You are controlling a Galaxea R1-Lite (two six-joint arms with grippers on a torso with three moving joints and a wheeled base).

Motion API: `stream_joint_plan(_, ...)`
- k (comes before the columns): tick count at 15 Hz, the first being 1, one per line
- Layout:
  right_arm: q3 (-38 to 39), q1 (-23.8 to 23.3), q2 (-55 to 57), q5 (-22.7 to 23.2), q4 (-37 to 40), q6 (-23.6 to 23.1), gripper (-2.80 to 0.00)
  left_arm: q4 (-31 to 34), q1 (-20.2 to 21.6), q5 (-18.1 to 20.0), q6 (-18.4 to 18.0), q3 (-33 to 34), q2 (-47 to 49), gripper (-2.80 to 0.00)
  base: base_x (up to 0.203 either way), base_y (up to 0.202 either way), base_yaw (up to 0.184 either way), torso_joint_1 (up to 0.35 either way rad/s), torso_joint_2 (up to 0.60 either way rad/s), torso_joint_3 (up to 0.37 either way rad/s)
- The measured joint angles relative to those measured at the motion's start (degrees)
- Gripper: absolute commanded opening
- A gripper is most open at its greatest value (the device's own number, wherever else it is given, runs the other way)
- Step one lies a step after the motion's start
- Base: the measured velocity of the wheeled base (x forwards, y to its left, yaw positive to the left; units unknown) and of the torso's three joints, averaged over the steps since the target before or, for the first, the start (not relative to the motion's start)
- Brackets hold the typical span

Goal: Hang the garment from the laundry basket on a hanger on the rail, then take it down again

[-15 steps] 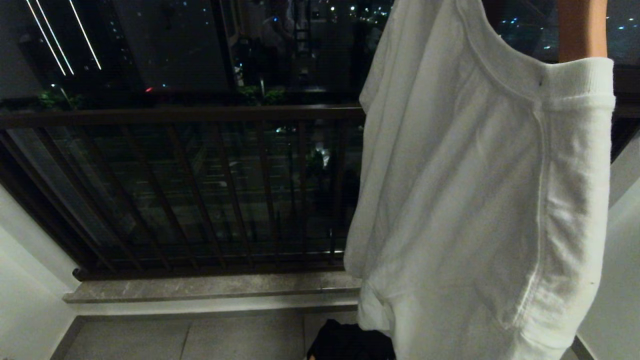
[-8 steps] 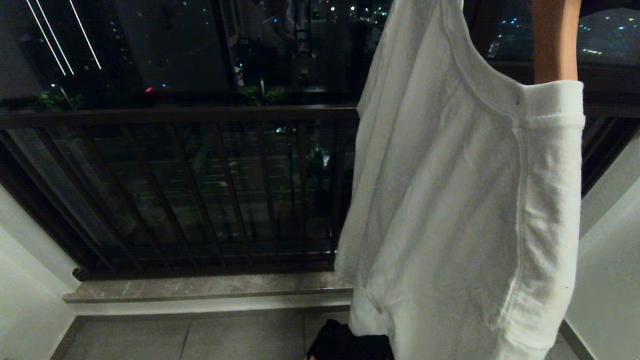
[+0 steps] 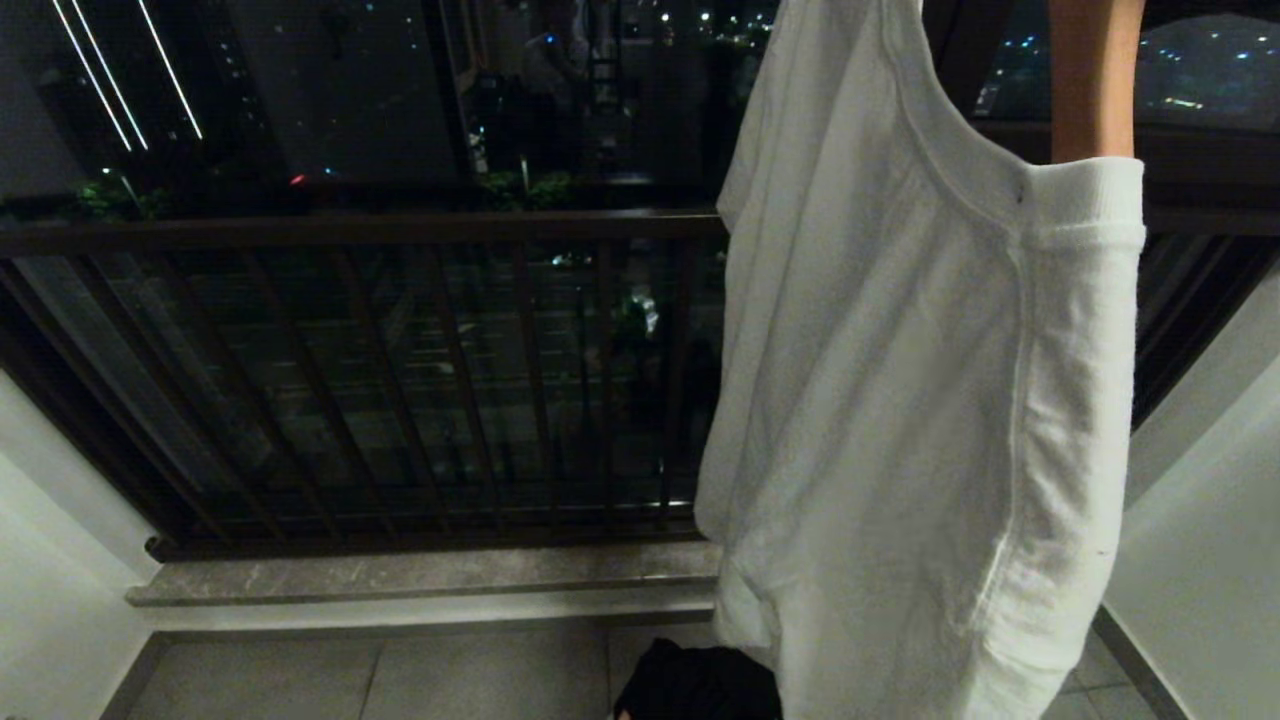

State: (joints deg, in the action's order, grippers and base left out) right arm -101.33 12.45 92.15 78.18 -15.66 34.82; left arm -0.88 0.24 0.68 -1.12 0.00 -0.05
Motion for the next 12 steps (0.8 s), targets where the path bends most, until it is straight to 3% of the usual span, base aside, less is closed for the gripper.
stream_joint_plan(3,-0.97,0.01,1.04,0.04,-3.49,2.10,-2.80,-0.02,0.00,0.02,-0.02,0.00,0.00,-2.80,0.000,0.000,0.000,0.000,0.00,0.000)
stream_joint_plan(9,-1.12,-0.07,4.09,0.07,-16.91,12.28,-2.80,-0.02,0.00,0.00,-0.02,0.00,0.00,-2.80,0.000,0.000,0.000,0.000,0.00,0.000)
stream_joint_plan(12,-0.33,-0.05,5.09,0.04,-18.33,13.41,-2.80,0.00,0.00,0.00,-0.02,0.00,0.00,-2.80,0.000,0.000,0.000,0.000,0.00,0.000)
